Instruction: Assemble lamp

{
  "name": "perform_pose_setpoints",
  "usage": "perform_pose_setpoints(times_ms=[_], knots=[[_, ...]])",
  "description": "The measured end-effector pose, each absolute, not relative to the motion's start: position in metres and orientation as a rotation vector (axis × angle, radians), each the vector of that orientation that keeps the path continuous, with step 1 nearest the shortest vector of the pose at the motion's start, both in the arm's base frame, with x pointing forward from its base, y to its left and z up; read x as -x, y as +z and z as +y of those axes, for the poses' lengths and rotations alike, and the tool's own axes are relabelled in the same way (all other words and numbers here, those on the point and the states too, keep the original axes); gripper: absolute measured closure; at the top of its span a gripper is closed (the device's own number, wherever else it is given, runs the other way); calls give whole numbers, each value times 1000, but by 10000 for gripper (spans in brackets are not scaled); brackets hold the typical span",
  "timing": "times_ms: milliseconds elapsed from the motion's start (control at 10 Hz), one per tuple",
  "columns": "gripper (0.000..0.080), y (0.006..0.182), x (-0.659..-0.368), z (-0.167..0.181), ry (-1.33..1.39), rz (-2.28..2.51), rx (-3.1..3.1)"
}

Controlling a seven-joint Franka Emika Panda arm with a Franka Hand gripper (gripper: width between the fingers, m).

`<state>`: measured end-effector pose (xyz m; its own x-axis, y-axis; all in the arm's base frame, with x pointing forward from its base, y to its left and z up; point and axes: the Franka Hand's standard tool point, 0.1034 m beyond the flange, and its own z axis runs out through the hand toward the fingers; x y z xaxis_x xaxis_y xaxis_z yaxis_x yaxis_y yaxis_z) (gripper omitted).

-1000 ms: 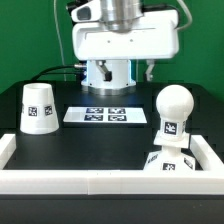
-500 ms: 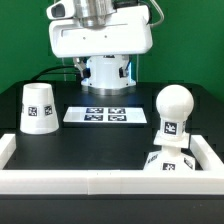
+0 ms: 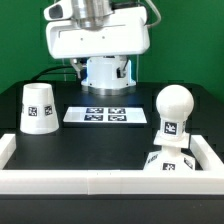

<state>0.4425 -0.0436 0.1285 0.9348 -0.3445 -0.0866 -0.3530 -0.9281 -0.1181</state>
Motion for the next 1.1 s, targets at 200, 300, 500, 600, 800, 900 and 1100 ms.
perform_pose_setpoints(times_ms=[200,300,500,600,800,900,1100], knots=[[100,128,-429,-71,81,457,2979],[100,127,-425,-82,36,425,3002],[100,115,-413,-103,-66,339,3066],[100,108,-409,-107,-62,349,3073],[100,101,-410,-109,-42,347,3082],[100,100,-409,-109,-36,347,3083],[100,100,-406,-113,-39,274,3088]])
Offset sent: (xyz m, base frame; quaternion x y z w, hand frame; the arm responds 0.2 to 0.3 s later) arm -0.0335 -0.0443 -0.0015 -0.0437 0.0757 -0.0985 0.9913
